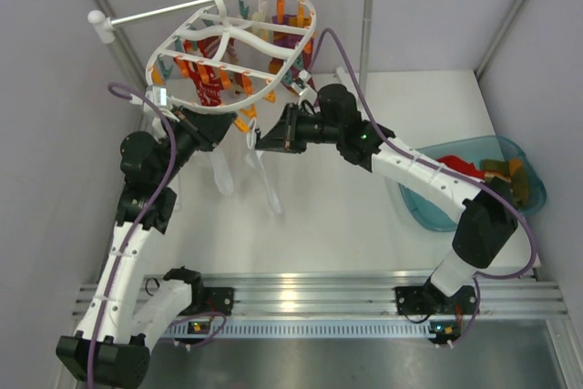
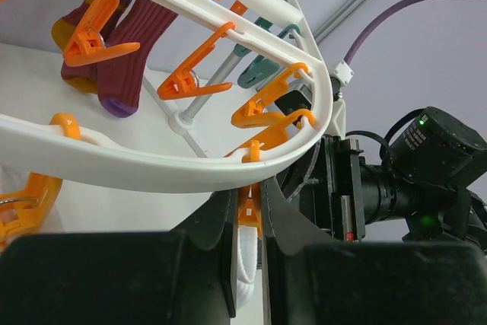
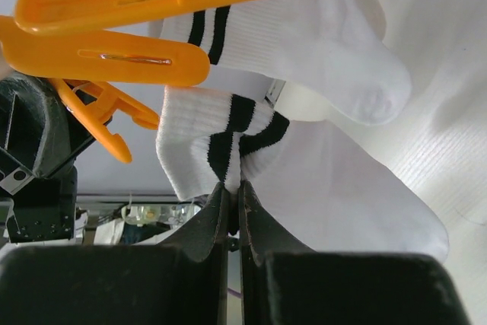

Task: Clip the socks to the hanger
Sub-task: Clamp the sock onto the hanger.

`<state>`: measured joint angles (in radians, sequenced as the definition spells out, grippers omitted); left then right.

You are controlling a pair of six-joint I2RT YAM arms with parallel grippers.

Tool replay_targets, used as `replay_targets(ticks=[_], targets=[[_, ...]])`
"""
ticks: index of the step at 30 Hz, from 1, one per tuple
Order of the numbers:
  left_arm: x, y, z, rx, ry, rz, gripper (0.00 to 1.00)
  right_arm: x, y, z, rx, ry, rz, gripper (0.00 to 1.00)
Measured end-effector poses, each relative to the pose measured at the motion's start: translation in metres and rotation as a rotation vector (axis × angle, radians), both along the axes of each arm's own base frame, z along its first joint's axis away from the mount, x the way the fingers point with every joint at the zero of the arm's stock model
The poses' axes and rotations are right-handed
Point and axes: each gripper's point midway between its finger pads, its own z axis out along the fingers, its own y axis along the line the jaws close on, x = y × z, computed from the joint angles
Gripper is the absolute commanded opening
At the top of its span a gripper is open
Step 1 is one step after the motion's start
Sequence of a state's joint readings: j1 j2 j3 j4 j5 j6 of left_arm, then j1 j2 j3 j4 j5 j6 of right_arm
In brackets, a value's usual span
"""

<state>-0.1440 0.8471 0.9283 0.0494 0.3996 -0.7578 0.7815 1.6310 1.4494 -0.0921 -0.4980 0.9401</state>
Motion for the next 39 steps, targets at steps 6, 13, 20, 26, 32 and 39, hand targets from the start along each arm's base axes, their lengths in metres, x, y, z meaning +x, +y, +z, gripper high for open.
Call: replay_targets(ticks=[6, 13, 20, 26, 32, 39], targets=[[0.0, 0.0, -0.001, 0.0, 0.0, 0.001, 0.0, -0.003, 0.005, 0.001, 0.004, 0.001, 0.011, 0.0], [0.001, 0.001, -0.002, 0.002, 0.003, 0.005, 0.0, -0.005, 0.008, 0.004, 0.015, -0.009, 0.021, 0.0], [0.001, 0.001, -0.003, 0.02, -0.007, 0.008, 0.0, -0.005, 0.008, 0.004, 0.015, -0.009, 0.022, 0.0], [0.002, 0.001, -0.004, 0.024, -0.008, 0.009, 0.0, -0.008, 0.009, 0.005, 0.023, -0.011, 0.04, 0.0], [0.001, 0.001, -0.004, 0.024, -0.008, 0.008, 0.0, -0.012, 0.011, 0.012, 0.045, -0.034, 0.066, 0.0], [0.001, 0.001, -0.004, 0.025, -0.007, 0.009, 0.0, -0.019, 0.015, 0.016, 0.059, -0.048, 0.089, 0.0]])
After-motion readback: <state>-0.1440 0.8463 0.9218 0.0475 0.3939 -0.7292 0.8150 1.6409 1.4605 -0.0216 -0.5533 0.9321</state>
